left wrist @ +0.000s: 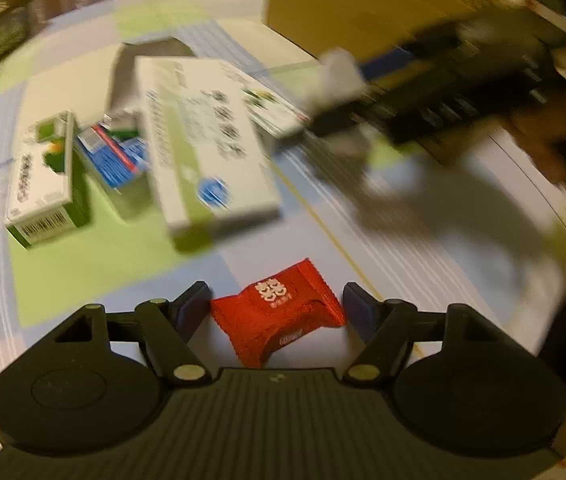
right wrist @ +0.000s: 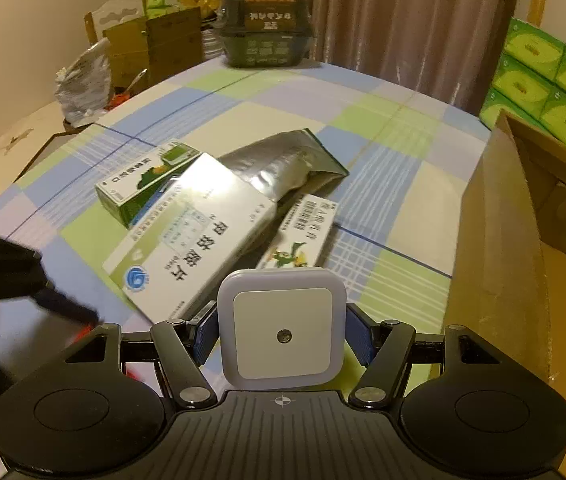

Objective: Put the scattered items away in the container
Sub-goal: 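Grasp the white night light with the right gripper while the left gripper grasps the red candy packet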

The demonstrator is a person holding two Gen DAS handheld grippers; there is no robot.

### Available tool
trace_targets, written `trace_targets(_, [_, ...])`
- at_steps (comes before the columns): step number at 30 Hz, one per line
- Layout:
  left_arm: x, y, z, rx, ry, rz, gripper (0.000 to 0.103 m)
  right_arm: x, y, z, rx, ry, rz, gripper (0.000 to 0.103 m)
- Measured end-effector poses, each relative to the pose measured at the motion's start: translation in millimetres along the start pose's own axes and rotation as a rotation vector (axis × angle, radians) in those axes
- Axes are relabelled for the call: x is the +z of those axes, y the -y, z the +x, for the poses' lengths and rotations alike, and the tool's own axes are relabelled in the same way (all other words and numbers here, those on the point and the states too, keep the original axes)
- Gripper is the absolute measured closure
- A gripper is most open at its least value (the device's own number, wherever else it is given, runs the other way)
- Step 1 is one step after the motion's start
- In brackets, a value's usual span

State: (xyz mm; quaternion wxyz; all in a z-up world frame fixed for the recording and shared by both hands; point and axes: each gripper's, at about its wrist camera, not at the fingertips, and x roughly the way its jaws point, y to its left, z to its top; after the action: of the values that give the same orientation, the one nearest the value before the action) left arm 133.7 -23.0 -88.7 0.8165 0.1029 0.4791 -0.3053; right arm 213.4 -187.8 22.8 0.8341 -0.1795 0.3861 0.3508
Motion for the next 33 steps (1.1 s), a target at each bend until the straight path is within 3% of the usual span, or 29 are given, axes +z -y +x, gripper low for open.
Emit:
trace_targets(3, [-9, 9, -2, 0.066, -0.007, -0.009, 0.021, -1, -3, 2, -0.003, -0.005, -0.005, 0.041])
trace_targets(5, [-8, 9, 0, 0.106, -0.01, -0.034, 0.02, -1, -3, 3, -0.009, -0.011, -0.002, 0.041])
trace_targets(11, [-5, 1, -1, 0.138, 0.003, -0.133, 0.024, 0, -2, 5, -0.017, -0.011, -0.002, 0.041])
trace_targets(12, [-5, 0, -2, 0.143, 0.006, -0.126, 0.033, 0, -2, 5, -0.019, -0.011, -0.001, 0.041])
trace_targets(16, [-6, -5, -8, 0.137, 0.012, -0.105, 0.043, 0, -1, 5, -0.022, -0.008, 0.001, 0.041])
trace_targets(19, [-9, -7, -11, 0.128, -0.002, -0.136, 0.043, 0, 0, 4, -0.023, -0.008, 0.004, 0.041])
trace_targets(22, [-12, -9, -11, 0.13, -0.009, -0.188, 0.031, 0, 0, 4, -0.023, -0.007, 0.004, 0.041])
trace_targets(24, [-12, -6, -9, 0.135, -0.007, -0.197, 0.031, 0, 0, 4, -0.023, -0.007, 0.004, 0.041])
trace_targets(26, [-11, -2, -4, 0.154, 0.004, -0.179, 0.034, 0, 0, 4, -0.019, -0.009, 0.004, 0.041])
trace_targets(28, [-10, 4, -1, 0.202, 0.009, -0.112, 0.046, 0, -1, 4, -0.014, -0.013, 0.0, 0.041])
trace_targets(29, [-9, 6, 0, 0.214, 0.013, -0.085, 0.047, 1, -2, 4, -0.013, -0.014, -0.001, 0.041])
trace_targets(33, [-11, 4, -6, 0.212, 0.008, -0.078, 0.06, 2, -1, 0, -0.015, -0.006, 0.003, 0.041])
